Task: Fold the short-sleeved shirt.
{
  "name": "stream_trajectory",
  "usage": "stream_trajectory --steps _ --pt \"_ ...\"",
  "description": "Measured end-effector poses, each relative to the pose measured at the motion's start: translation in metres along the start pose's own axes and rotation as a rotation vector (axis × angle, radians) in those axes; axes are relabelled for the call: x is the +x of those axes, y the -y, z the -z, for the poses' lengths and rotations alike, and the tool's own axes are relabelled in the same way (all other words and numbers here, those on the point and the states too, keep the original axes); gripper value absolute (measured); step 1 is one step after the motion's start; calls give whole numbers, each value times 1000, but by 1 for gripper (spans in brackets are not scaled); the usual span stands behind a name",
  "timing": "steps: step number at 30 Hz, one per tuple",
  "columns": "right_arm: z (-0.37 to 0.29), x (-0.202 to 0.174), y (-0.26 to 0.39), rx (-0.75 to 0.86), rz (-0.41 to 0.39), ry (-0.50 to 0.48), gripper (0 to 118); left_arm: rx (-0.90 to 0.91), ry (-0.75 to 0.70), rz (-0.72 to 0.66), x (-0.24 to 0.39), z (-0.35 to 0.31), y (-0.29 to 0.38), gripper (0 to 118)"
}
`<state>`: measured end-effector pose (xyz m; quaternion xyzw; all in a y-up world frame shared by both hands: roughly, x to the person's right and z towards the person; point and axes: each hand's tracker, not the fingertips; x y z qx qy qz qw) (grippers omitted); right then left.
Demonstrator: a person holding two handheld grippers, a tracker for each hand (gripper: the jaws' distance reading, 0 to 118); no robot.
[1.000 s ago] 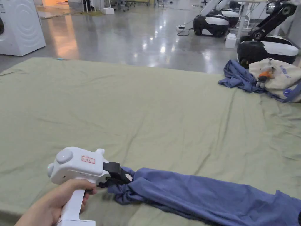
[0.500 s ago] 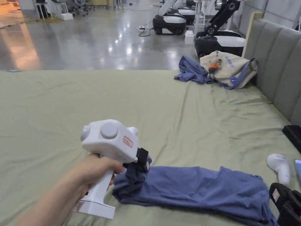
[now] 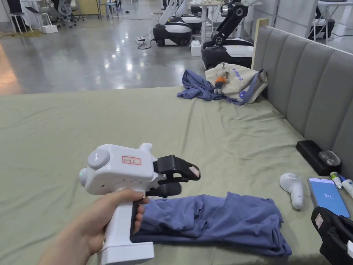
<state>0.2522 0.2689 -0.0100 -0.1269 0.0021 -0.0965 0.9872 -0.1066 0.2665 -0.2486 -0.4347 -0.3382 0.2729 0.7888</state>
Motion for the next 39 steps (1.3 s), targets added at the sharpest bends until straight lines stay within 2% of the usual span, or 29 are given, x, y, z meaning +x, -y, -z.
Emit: stream_trajectory --steps 1,2,3,4,5,6,7,9,13,16,17,18,19,21,22,24,27,29,31,34,35,36,37,38,39 --pt "1 0 3 -1 6 -4 2 68 -157 92 1 -11 8 74" --pt "2 0 4 -2 11 -6 2 148 -310 169 6 -18 20 35" --pt "3 0 5 -2 13 -11 2 181 -485 268 8 -15 32 12" --pt "5 0 7 -6 12 -15 2 110 -570 276 6 -1 49 0" --pt "7 -1 11 -14 10 -19 2 185 -602 321 3 8 63 0" --pt "8 -1 13 -21 11 -24 2 176 -554 322 -5 25 72 0" --pt "9 -1 15 -28 12 -28 2 121 -555 345 -5 40 78 0" --pt "11 -2 19 -44 13 -29 2 135 -610 378 -3 71 94 0" --pt "7 -3 21 -44 11 -25 2 109 -591 358 -18 122 106 0" --pt "5 1 21 -44 20 -16 2 128 -654 541 -7 148 131 0" --pt "4 0 20 -41 25 -10 2 150 -666 523 -6 150 133 0" --pt "4 0 19 -40 27 -7 2 171 -603 430 -8 142 131 0" --pt "4 1 18 -38 27 -7 2 152 -585 393 -9 138 124 0" --pt "6 -1 16 -32 14 -11 2 215 -577 383 -2 108 115 0" --pt "8 -2 15 -21 -5 -6 2 304 -620 431 3 78 105 0" --pt "13 -6 14 14 -72 14 2 485 -615 517 20 11 104 0" --pt "15 -18 9 79 -159 66 2 755 -656 566 39 -89 124 0" --pt "14 -18 8 135 -194 101 2 856 -721 566 43 -139 142 0" --pt "11 -23 7 174 -210 133 2 898 -807 536 37 -175 160 0" --pt "11 -27 13 125 -198 83 2 877 -818 461 24 -204 172 0" --pt "12 -28 16 119 -194 76 2 849 -753 431 17 -205 169 0" --pt "14 -29 19 99 -192 64 2 723 -620 354 4 -202 150 0" --pt "15 -29 22 67 -192 44 2 514 -368 190 -20 -193 121 23" --pt "17 -30 24 56 -189 33 2 331 -181 4 -43 -173 95 69" --pt "18 -31 26 51 -188 36 2 169 -55 -199 -75 -144 74 113"
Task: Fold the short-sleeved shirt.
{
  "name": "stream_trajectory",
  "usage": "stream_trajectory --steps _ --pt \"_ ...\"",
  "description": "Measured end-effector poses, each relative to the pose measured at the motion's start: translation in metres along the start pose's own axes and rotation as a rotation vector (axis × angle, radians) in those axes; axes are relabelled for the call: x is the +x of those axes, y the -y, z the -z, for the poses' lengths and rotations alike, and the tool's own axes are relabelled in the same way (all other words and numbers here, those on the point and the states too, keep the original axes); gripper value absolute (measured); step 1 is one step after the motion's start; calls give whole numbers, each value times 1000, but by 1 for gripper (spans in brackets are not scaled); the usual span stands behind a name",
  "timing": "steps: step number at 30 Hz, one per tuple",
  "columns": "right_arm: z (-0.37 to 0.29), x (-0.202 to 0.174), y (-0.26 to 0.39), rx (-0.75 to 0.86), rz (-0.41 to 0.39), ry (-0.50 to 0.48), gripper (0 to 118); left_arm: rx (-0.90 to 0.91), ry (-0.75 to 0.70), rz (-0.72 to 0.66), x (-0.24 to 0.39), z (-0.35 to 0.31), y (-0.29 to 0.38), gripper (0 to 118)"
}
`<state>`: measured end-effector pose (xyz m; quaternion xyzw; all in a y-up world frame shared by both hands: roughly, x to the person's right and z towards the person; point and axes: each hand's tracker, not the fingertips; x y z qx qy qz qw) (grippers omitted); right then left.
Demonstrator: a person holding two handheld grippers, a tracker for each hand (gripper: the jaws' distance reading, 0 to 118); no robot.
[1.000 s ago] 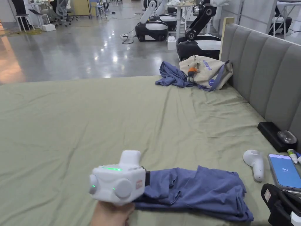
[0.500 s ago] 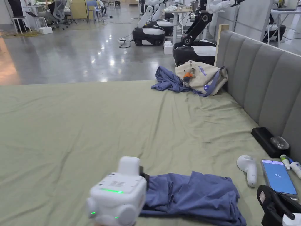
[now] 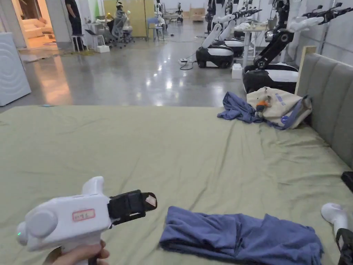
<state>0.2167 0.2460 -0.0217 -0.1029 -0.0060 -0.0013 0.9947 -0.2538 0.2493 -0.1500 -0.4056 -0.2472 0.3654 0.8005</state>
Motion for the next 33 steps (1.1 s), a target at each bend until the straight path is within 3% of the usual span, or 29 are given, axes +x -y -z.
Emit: stream_trajectory --steps 1,2,4,6,9,12,13,15,16,18,24,26,29,33 --pt "1 -1 1 -10 5 -4 2 -107 114 -77 -23 29 -3 118" --pt "0 -6 -2 -21 11 -8 2 -5 84 -122 -41 51 -14 118" --pt "2 -7 -1 -34 13 -22 2 -201 31 -183 -73 98 -42 118" --pt "3 -9 0 -32 -4 -37 2 -262 118 -308 -100 135 -47 118" --pt "7 -13 -1 -36 -49 -35 2 -288 1 -186 -107 157 -61 118" --pt "13 -15 -3 -50 -38 -31 2 -403 77 -228 -100 178 -55 118" --pt "15 -16 -3 -52 -34 -26 2 -390 92 -208 -96 181 -52 106" --pt "19 -17 -3 -57 -40 -22 2 -387 96 -101 -85 182 -51 14" --pt "21 -18 -3 -62 -33 -18 2 -359 31 -55 -88 182 -52 14" --pt "23 -20 -4 -68 -7 -42 2 -406 53 -142 -97 169 -52 14" --pt "25 -35 -6 -71 -21 -72 2 -312 35 -135 -124 95 -80 14" --pt "26 -34 -2 -74 -17 -81 2 -282 -49 -84 -137 54 -94 14" --pt "26 -38 3 -78 -1 -97 2 -222 -151 -131 -139 -7 -101 14" --pt "28 -40 12 -97 19 -117 2 -216 -490 20 -104 -43 -106 14"
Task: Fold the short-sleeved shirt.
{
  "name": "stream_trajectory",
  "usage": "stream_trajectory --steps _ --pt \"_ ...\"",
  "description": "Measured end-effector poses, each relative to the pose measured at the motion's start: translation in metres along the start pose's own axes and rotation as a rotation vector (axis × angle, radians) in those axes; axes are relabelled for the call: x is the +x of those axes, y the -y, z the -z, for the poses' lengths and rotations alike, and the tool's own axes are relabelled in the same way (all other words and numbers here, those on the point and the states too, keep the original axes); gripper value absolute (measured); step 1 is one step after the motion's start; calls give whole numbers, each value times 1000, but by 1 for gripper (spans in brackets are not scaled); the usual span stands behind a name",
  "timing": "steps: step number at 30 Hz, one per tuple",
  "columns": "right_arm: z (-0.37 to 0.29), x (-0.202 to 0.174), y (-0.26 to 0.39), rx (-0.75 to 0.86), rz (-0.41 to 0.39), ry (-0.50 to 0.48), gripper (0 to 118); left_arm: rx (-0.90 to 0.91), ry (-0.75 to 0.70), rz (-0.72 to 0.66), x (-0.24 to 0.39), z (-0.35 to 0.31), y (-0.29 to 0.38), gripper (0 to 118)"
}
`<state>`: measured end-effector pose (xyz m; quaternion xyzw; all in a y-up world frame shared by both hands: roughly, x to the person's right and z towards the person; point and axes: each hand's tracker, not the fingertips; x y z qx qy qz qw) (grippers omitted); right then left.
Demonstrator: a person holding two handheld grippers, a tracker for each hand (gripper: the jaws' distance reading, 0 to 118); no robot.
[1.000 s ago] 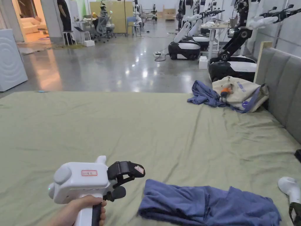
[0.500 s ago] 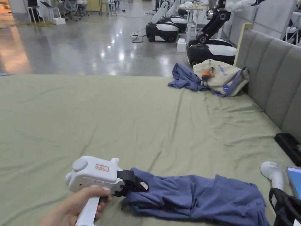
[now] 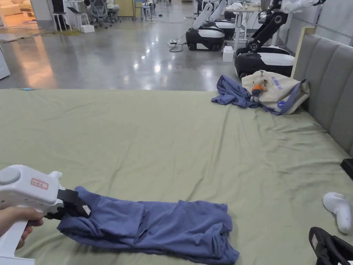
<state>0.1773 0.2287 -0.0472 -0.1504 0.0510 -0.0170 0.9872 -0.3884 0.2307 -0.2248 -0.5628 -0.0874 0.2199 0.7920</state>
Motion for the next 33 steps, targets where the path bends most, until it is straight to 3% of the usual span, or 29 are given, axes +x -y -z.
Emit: stream_trajectory --steps 3,5,8,12,15,16,17,19,22,24,27,29,30,31,32,33 --pt "-1 -1 1 -15 21 -21 2 -11 -21 140 52 -14 -4 14" --pt "-7 -2 -3 3 60 -51 2 20 -95 147 97 -24 -8 14" --pt "-14 -3 -10 25 52 -63 2 13 -182 273 171 -10 -11 14" --pt "-26 2 -14 48 50 -58 2 -43 -131 371 253 51 6 14" --pt "-33 9 -17 59 66 -51 2 -128 -149 384 280 114 21 14" --pt "-36 12 -17 67 79 -58 2 -156 -165 394 286 138 23 20" --pt "-38 15 -17 74 82 -46 2 -179 -191 382 289 155 26 35" --pt "-42 21 -17 77 82 -21 2 -183 -108 313 287 177 22 94" --pt "-50 26 -21 83 83 -7 2 -287 300 134 296 159 26 97" --pt "-50 30 -22 79 66 3 2 -181 370 215 287 139 14 97" --pt "-51 27 -27 81 82 7 2 -14 406 181 262 104 18 97" --pt "-47 29 -24 75 102 0 2 163 288 262 247 97 30 93" --pt "-46 28 -23 74 104 -5 2 226 142 323 248 98 45 77" --pt "-44 26 -22 70 104 -12 2 287 30 375 250 108 58 18" --pt "-43 24 -21 63 100 -16 2 345 -17 414 249 122 73 1" --pt "-42 20 -21 58 96 -17 2 455 -20 424 246 134 92 1"
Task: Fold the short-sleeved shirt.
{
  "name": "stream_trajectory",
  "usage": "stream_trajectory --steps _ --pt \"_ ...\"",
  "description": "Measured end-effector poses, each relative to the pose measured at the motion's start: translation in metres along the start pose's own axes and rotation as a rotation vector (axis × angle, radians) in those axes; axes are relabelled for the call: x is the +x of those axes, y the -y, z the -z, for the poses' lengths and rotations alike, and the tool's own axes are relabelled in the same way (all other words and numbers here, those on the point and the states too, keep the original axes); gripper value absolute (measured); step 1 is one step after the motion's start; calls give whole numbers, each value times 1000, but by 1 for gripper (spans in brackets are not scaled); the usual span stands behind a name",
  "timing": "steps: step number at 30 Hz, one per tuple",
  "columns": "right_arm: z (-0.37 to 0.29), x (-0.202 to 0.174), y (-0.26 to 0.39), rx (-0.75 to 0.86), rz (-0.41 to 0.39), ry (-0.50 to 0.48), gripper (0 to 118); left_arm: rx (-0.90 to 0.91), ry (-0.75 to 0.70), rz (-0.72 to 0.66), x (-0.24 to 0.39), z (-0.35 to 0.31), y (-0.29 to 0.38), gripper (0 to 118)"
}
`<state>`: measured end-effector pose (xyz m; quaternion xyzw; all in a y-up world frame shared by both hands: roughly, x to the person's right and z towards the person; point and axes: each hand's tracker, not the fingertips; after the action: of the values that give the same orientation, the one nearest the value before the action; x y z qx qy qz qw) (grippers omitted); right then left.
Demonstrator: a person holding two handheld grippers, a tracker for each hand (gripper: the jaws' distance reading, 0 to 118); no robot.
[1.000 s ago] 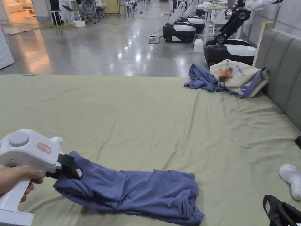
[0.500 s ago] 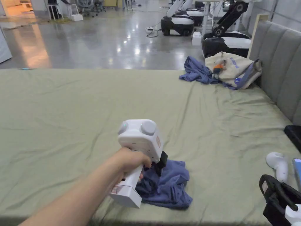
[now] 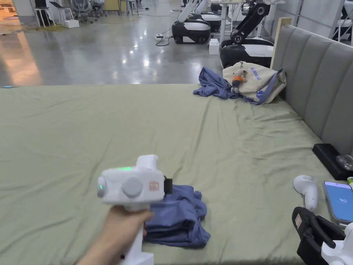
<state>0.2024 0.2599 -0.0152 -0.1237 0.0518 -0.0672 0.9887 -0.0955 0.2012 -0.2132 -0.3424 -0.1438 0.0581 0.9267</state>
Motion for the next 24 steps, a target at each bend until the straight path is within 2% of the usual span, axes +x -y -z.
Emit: stream_trajectory --steps 3,4,6,9,11,14,16,19,21,24 --pt "2 -4 3 -17 -3 -10 2 -105 -29 42 29 31 32 1" --pt "2 -4 5 -22 -7 -4 2 -84 -20 52 37 41 43 1" --pt "2 -4 5 -33 -13 -2 2 -44 -72 159 54 52 54 1" --pt "0 -1 8 -29 -12 5 2 0 -73 150 61 59 60 1" --pt "0 -1 6 -28 -5 5 2 54 -24 95 53 49 54 1" --pt "-8 -6 0 0 -6 3 2 130 -8 83 40 7 31 1" --pt "-10 -5 0 22 -27 2 2 218 -27 60 25 -45 19 1" --pt "-13 -11 -3 128 -125 71 2 478 -58 58 3 -140 23 1" --pt "-15 -11 -4 182 -167 139 2 635 -202 128 -1 -197 36 1" --pt "-16 -11 -3 219 -143 170 2 785 -301 161 -14 -255 57 1"
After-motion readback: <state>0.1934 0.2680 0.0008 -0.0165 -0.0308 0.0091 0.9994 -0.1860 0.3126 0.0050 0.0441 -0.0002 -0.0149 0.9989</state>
